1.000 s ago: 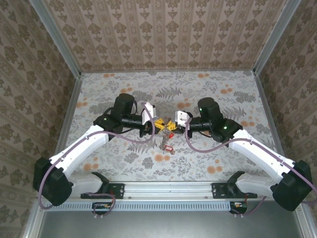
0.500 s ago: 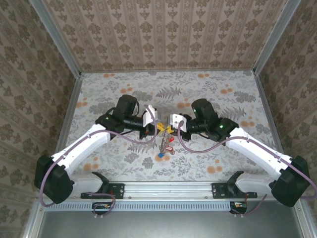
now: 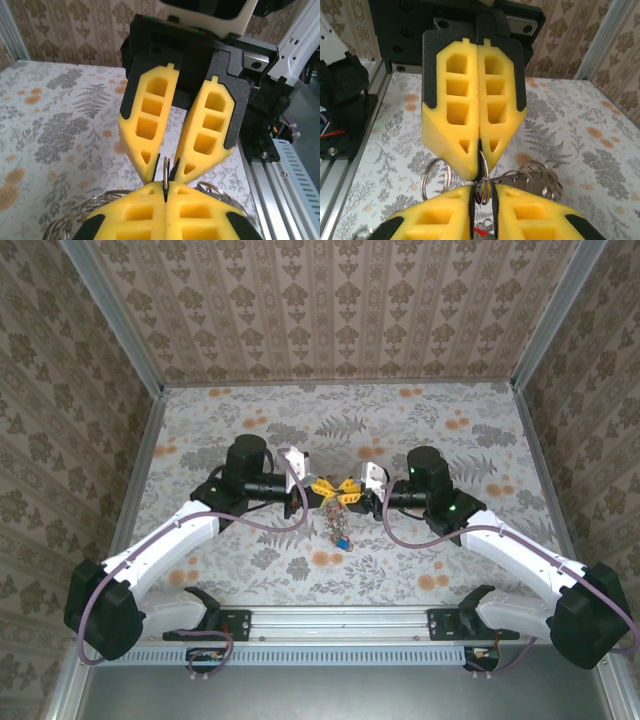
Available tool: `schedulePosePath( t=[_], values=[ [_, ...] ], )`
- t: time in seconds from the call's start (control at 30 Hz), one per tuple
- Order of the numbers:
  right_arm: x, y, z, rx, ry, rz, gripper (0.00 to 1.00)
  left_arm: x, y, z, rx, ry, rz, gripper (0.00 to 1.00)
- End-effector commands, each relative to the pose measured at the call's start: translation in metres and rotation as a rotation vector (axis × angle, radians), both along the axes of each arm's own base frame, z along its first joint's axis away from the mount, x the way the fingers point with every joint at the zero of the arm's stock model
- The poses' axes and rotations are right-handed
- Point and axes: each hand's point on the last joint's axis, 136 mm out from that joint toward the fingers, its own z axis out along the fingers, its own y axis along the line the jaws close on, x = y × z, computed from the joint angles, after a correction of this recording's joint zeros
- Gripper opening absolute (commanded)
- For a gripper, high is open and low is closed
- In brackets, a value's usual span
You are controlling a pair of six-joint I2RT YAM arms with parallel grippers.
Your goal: Put the keys on the keyring
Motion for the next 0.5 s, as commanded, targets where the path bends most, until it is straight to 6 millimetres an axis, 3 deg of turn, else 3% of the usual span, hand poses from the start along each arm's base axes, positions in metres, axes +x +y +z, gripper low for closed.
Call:
schedulePosePath(
  t=[0.0,0.17,0.37,0.43,0.47],
  values=[
    [-0.004,0.003,0.014,0.069,-0.011,0.043,0.20,-0.011,-0.002,0.029,-0.102,-0.060,-0.060,0.00],
    [-0.004,0.002,0.018,0.093,-0.021,0.055,0.07,-0.011,-0.004,0.031,-0.112,-0.072,-0.064,0.00],
    [-0.003,-0.001,0.014,0.027,-0.033,0.048,0.00,-0.003,-0.004,0.021,-0.069,-0.063,-0.015,0.00],
    [-0.004,-0.003,0.008,-0.041,-0.035,0.046,0.00,0.000,-0.001,0.009,-0.012,-0.057,0.008,0.18],
    [-0.005,-0.004,0.005,-0.075,-0.042,0.047,0.00,0.000,0.000,0.005,0.008,-0.052,0.014,0.21]
  ],
)
